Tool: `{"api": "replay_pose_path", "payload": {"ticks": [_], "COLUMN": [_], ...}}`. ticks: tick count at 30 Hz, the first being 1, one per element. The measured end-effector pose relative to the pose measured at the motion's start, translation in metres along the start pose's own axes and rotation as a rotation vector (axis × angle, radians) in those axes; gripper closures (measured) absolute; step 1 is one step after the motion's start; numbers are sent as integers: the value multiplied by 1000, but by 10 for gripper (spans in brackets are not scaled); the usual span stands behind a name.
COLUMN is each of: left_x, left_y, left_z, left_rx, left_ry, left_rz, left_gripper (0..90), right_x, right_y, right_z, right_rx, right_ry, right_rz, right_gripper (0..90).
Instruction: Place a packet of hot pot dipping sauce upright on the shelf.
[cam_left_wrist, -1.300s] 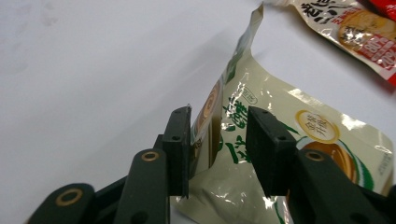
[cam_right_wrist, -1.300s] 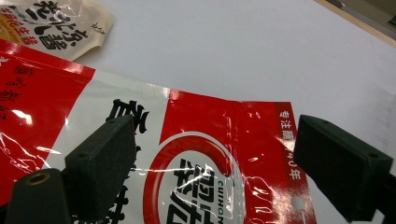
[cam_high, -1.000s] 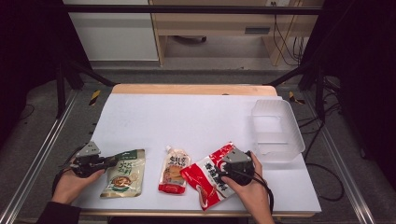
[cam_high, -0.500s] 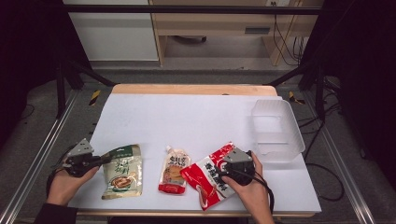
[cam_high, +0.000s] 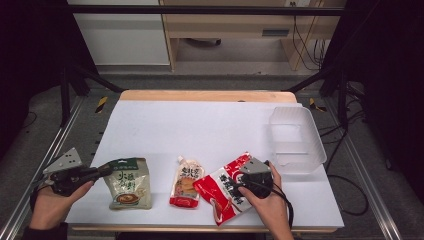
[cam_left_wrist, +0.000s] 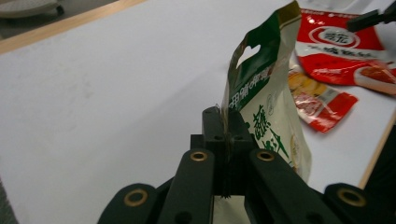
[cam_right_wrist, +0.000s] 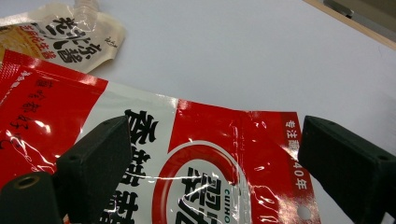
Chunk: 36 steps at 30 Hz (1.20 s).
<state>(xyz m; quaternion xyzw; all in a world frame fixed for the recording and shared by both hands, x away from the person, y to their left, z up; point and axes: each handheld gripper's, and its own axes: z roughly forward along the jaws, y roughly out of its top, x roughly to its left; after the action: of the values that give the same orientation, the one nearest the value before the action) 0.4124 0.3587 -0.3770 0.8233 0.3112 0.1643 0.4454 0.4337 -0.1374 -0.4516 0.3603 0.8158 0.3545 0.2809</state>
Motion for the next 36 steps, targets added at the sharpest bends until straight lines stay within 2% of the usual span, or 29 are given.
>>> {"api": "replay_pose_path", "payload": {"ticks": [1, 3, 4, 6, 11, 12, 16, 19, 23, 25, 26, 28, 31, 33, 35, 36], "left_x": [0, -9, -9, -19, -26, -28, -25, -24, -29, -30, -30, -29, -25, -23, -20, -19], "left_y": [0, 7, 7, 15, 21, 23, 22, 23, 36, 38, 41, 48, 55, 57, 62, 65], "left_z": [0, -3, -3, -5, -4, -2, -1, -2, -3, -3, -3, -2, -2, -2, -2, -2], "left_rx": [0, -5, -5, 1, -19, -16, -14, -23, -13, -13, -7, 18, 19, 16, 16, 18], "left_ry": [0, -15, -15, -27, -39, -25, 1, 0, 7, 7, 6, 20, 26, 28, 27, 28], "left_rz": [0, 35, 35, 72, 94, 100, 87, 79, 108, 113, 122, 146, 153, 152, 150, 154], "left_gripper": [900, 900, 900, 900, 900, 900, 900, 900, 900, 900, 900, 900, 900, 900, 900, 900], "right_x": [0, 1, 1, 1, 0, 1, 5, 7, 14, 15, 16, 21, 24, 25, 28, 29], "right_y": [0, 1, 1, 2, 2, 2, 3, 3, 3, 3, 4, 10, 19, 23, 30, 38], "right_z": [0, 1, 1, 1, 1, 1, 0, 0, -3, -1, -1, -3, -6, -7, -8, -10], "right_rx": [0, 0, 0, -7, -8, -11, -16, -13, -34, -23, 0, 7, 23, 30, 34, 32], "right_ry": [0, 2, 2, 3, 8, 13, 17, 25, 51, 52, 46, 58, 72, 84, 104, 138], "right_rz": [0, 1, 1, 5, 5, 7, -15, -20, -11, -21, -26, -58, -76, -69, -74, -98], "right_gripper": [105, 109, 109, 110, 113, 113, 117, 122, 160, 158, 159, 162, 159, 155, 141, 151]}}
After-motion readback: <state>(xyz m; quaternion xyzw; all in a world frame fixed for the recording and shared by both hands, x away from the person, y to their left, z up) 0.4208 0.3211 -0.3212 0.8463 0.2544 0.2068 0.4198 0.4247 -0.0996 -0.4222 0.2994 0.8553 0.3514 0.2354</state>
